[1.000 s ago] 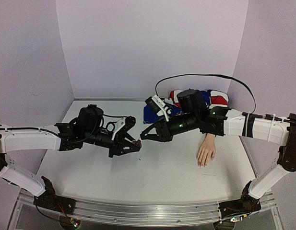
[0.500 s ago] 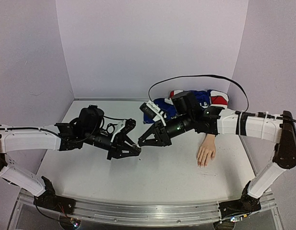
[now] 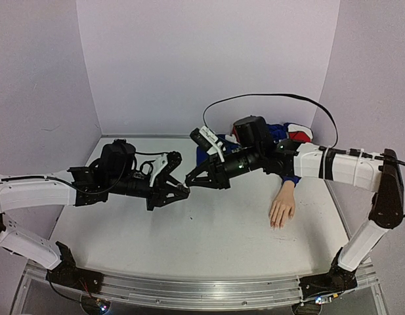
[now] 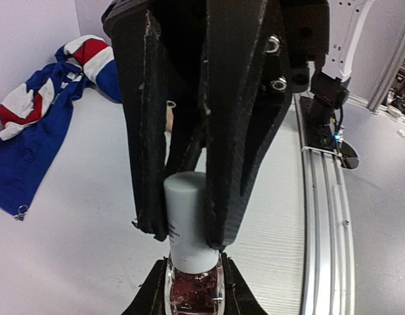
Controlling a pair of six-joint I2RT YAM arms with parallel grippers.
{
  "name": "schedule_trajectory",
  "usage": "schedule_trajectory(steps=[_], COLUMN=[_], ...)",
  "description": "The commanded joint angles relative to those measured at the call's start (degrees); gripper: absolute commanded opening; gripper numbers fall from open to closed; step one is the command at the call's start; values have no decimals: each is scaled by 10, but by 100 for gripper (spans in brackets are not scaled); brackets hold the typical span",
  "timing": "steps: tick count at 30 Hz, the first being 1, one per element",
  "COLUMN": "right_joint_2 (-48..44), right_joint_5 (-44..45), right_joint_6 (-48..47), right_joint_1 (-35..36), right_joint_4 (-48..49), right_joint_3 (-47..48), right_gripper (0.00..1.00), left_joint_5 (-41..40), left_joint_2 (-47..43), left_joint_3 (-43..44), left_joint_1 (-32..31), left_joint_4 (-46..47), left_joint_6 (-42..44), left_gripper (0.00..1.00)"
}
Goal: Paint the nails
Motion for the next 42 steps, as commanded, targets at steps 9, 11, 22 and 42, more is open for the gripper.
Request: schedule_trajectory(steps=[9, 11, 22, 42], right_joint_2=[132, 147, 174, 3], right_joint_5=[156, 232, 424, 225], right_joint_6=[217, 282, 463, 249], right_joint_1=[46, 59, 123, 16], right_joint_4=[-50, -51, -13, -7], right_joint_3=[63, 75, 136, 67], right_gripper=[0, 0, 0, 92], left_joint_5=[-167, -191, -244, -293], left_joint_2=[39, 63, 120, -10], left_joint_3=[55, 59, 40, -105], left_joint_1=[-3, -3, -7, 22], left_joint_4=[355, 391, 477, 172], left_joint_6=[75, 82, 65, -153], left_gripper=[0, 0, 0, 0])
